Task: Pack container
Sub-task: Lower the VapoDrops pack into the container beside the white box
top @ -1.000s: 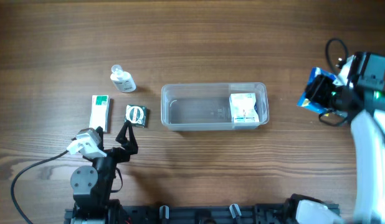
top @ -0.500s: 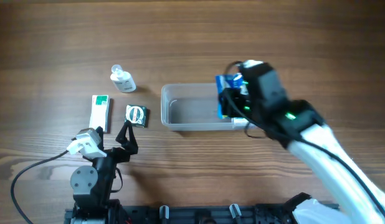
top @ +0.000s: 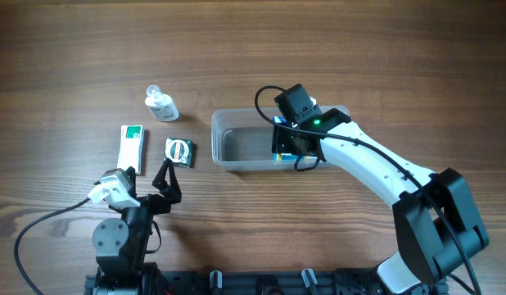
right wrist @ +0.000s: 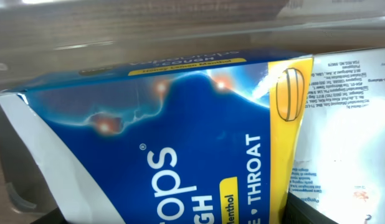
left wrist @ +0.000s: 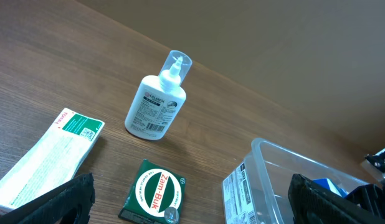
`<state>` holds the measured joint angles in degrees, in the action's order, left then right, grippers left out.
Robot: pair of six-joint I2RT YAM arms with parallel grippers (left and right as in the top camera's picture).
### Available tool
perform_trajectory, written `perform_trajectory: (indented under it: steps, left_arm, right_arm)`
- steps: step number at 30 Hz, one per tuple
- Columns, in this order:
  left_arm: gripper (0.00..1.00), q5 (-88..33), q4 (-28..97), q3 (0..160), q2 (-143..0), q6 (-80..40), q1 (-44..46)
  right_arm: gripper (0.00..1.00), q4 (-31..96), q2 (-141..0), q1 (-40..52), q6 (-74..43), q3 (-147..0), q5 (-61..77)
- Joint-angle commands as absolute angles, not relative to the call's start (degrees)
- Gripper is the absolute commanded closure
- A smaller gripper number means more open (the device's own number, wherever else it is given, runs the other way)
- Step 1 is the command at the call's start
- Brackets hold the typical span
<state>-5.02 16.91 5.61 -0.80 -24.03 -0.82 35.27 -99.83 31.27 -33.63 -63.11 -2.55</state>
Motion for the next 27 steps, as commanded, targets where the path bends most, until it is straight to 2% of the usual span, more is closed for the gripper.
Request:
perform_trajectory:
  steps: [1, 4, 6, 12, 13, 15, 16, 17, 18, 27]
  left_arm:
    - [0.00, -4.45, 16.71, 5.19, -0.32, -22.90, -1.13]
    - [0.00, -4.45, 16.71, 5.19, -0.32, -22.87, -1.13]
    - [0.00, -4.45, 16.71, 5.19, -0.32, -22.87, -1.13]
    - [0.00, -4.45, 16.71, 5.19, -0.32, -22.90, -1.13]
    - [0.00, -4.45, 16.71, 5.19, -0.32, -22.90, -1.13]
    - [0.00, -4.45, 16.71, 5.19, -0.32, -22.90, -1.13]
    - [0.00, -4.45, 16.71, 5.19, -0.32, -22.90, -1.13]
    - [0.00, -4.45, 16.71, 5.19, -0.32, -22.87, -1.13]
    - [0.00, -4.45, 16.71, 5.19, -0.32, -22.90, -1.13]
    - [0.00, -4.45, 16.71, 5.19, -0.32, -22.87, -1.13]
  right_arm:
    - [0.30, 35.99, -100.18, 31.73, -34.50, -62.76, -1.41]
    - [0.27, 36.86, -100.18, 32.05, -34.44, -62.76, -2.48]
    - [0.00, 37.06, -100.18, 32.21, -34.35, -62.76, -3.18]
    - [0.02, 36.75, -96.33, 32.29, -31.22, -64.60, -4.64]
    - [0.08, 36.71, -95.15, 32.29, -31.22, -65.21, -3.84]
    - [0.39, 35.55, -93.56, 32.32, -31.27, -65.41, -0.34]
    - [0.61, 35.00, -93.51, 32.32, -31.29, -65.41, 1.54]
    - [0.90, 34.11, -93.67, 32.32, -31.31, -65.21, 3.68]
    - [0.96, 33.71, -94.04, 32.53, -31.33, -65.12, 4.14]
    - [0.96, 31.00, -103.70, 36.40, -31.46, -65.12, -0.56]
